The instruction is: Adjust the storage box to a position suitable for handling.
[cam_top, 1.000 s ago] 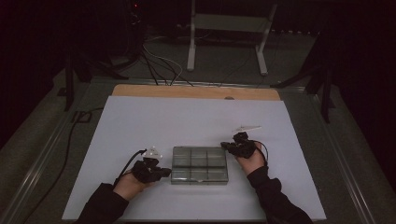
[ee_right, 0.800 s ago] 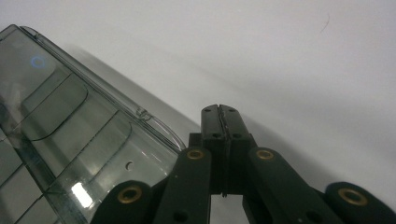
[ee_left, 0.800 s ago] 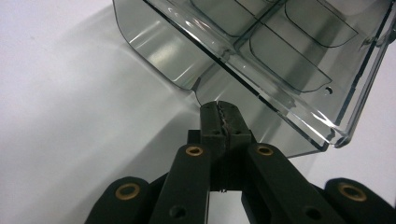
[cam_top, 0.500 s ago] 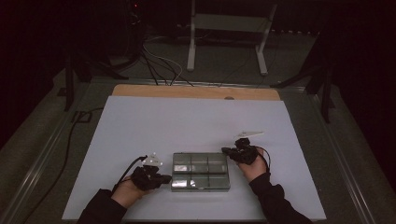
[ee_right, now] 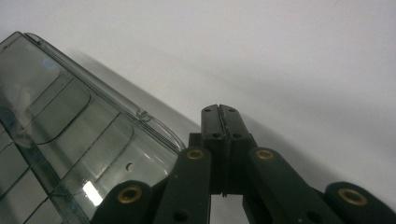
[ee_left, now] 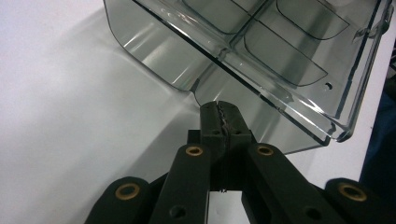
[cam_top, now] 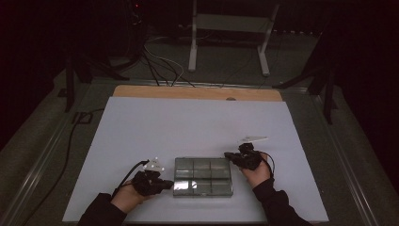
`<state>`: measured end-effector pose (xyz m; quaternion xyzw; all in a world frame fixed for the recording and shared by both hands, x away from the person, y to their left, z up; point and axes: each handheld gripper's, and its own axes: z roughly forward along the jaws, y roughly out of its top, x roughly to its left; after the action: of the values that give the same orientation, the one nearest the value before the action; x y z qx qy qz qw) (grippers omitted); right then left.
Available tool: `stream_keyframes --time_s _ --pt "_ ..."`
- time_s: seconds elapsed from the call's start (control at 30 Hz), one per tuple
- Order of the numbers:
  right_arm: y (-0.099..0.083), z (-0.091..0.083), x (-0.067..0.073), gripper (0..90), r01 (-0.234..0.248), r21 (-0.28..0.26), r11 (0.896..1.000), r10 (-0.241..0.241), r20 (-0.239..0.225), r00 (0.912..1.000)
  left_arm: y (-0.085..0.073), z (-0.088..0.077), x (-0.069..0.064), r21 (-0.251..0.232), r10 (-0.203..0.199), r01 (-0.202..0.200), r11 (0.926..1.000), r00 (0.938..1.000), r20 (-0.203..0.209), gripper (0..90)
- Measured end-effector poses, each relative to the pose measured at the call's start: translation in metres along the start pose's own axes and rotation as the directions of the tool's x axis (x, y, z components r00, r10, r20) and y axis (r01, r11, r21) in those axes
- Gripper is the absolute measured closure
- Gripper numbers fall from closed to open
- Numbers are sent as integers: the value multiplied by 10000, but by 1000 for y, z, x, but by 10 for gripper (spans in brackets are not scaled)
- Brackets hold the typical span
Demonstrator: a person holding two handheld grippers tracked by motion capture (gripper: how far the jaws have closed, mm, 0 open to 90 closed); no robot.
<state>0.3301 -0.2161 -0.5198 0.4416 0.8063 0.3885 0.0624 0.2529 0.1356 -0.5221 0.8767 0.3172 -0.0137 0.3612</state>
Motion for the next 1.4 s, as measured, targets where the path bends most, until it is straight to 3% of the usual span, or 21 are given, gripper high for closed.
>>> stream_keyframes --time_s 0.3,0.4,0.6,0.87,1.1,1.27,1.33,1.4 --pt "0 1 1 894 293 -121 9995 -291 149 9995 -1 -1 3 -183 50 -51 9998 10000 -65 892" --pt "3 -4 -1 865 447 -297 9986 -438 314 9985 0 -7 5 -373 21 -34 9993 9993 -368 833" --pt "7 -19 -1 793 551 -734 9958 -551 22 9985 4 -23 12 -1020 -28 -9 9948 9994 -358 750" --pt "10 -38 7 536 870 -1415 9861 -955 -544 9939 4 -32 11 -1203 451 -460 9917 9989 -103 521" --pt "5 -47 14 335 1029 -1545 9826 -1207 -1104 9865 4 -34 11 -1237 631 -633 9903 9980 -56 369" --pt "1 -56 19 212 976 -1821 9784 -1264 -1539 9800 5 -38 10 -1505 811 -693 9862 9940 734 196" --pt "-2 -60 20 169 1153 -1874 9755 -1502 -1838 9714 6 -40 9 -1625 876 -729 9840 9925 850 164" --pt "-5 -64 21 163 1230 -1931 9734 -1594 -1858 9696 6 -40 9 -1759 1040 -890 9804 9915 780 129"
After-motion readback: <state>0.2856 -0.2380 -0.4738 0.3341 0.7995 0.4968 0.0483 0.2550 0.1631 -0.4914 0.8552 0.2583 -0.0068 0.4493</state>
